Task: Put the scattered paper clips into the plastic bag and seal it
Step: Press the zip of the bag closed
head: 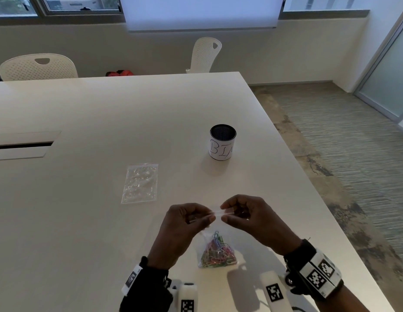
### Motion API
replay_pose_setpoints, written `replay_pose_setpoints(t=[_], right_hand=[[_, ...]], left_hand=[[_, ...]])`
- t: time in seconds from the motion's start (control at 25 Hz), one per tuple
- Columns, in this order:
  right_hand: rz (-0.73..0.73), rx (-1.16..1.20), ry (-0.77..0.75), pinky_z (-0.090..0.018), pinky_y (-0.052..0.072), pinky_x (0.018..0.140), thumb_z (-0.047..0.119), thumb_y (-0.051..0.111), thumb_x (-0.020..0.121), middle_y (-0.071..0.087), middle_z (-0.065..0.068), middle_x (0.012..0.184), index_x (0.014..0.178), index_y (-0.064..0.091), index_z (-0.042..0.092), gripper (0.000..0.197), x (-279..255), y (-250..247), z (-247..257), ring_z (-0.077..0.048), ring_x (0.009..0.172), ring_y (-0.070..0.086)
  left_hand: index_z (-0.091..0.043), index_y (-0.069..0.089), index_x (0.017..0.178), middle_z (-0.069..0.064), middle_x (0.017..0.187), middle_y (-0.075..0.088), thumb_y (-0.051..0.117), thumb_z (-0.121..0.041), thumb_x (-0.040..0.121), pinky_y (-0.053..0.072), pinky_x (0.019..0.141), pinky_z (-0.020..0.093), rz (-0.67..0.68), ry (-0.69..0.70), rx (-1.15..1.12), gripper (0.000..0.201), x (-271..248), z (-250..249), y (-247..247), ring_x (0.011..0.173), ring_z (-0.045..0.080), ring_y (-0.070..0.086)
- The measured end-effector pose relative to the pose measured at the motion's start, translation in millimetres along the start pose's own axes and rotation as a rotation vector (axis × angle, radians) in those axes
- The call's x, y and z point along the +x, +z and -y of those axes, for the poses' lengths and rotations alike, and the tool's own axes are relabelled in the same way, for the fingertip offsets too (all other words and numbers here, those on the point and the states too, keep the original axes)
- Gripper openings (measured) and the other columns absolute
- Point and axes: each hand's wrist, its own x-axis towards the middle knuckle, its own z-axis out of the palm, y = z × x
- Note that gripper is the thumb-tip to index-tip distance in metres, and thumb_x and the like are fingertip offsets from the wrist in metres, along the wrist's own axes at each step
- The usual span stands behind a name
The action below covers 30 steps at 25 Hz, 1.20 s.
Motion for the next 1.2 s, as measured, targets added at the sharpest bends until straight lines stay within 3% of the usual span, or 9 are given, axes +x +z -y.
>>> replay_pose_setpoints(t=[0.2, 0.52, 0.76, 0.96, 1.2], right_hand=[[0.0, 0.061, -0.006, -0.039, 0.061, 0.087, 0.022, 0.077, 0.091, 0.079, -0.006, 0.092, 0.099, 0.078, 0.016, 0.01, 4.5, 14.6, -5.7, -0.027, 0.09, 0.074], [-0.065, -0.045, -0.1, -0.025, 0.06, 0.079, 0.021, 0.077, 0.091, 0.079, 0.002, 0.086, 0.092, 0.079, 0.02, 0.002, 4.6, 17.1, -6.3, -0.014, 0.082, 0.074], [-0.133, -0.055, -0.168, -0.03, 0.06, 0.073, 0.018, 0.078, 0.09, 0.075, 0.008, 0.079, 0.089, 0.078, 0.019, 0.002, 4.5, 23.0, -11.2, -0.015, 0.075, 0.069], [-0.115, -0.076, -0.198, -0.038, 0.06, 0.074, 0.024, 0.077, 0.091, 0.077, 0.002, 0.084, 0.093, 0.078, 0.02, 0.004, 2.4, 16.2, -10.7, -0.018, 0.076, 0.07], [-0.106, -0.057, -0.209, -0.04, 0.057, 0.072, 0.018, 0.078, 0.091, 0.075, 0.001, 0.079, 0.091, 0.079, 0.018, 0.0, 3.0, 16.0, -11.1, -0.021, 0.073, 0.067]], left_hand=[[-0.018, 0.085, 0.093, 0.0, 0.087, 0.083, 0.086, -0.017, 0.084, 0.057, 0.075, 0.022, 0.001, 0.034, 0.051, 0.009, 1.1, 0.2, -2.6, 0.083, 0.011, 0.078], [-0.02, 0.084, 0.09, -0.004, 0.086, 0.083, 0.086, -0.019, 0.084, 0.058, 0.077, 0.022, -0.025, 0.07, 0.099, 0.007, 0.0, 2.2, -3.5, 0.084, 0.01, 0.079], [-0.02, 0.083, 0.092, -0.004, 0.087, 0.082, 0.083, -0.022, 0.086, 0.061, 0.079, 0.024, -0.048, 0.108, 0.104, 0.006, -2.4, 3.2, -1.0, 0.085, 0.01, 0.079], [-0.019, 0.084, 0.094, -0.005, 0.088, 0.083, 0.084, -0.021, 0.084, 0.06, 0.079, 0.022, -0.034, 0.117, 0.091, 0.01, -4.3, 1.7, -5.0, 0.085, 0.009, 0.079], [-0.023, 0.085, 0.092, -0.008, 0.087, 0.081, 0.083, -0.021, 0.086, 0.061, 0.077, 0.024, -0.023, 0.194, 0.197, 0.007, -3.5, 1.9, -7.4, 0.084, 0.013, 0.076]])
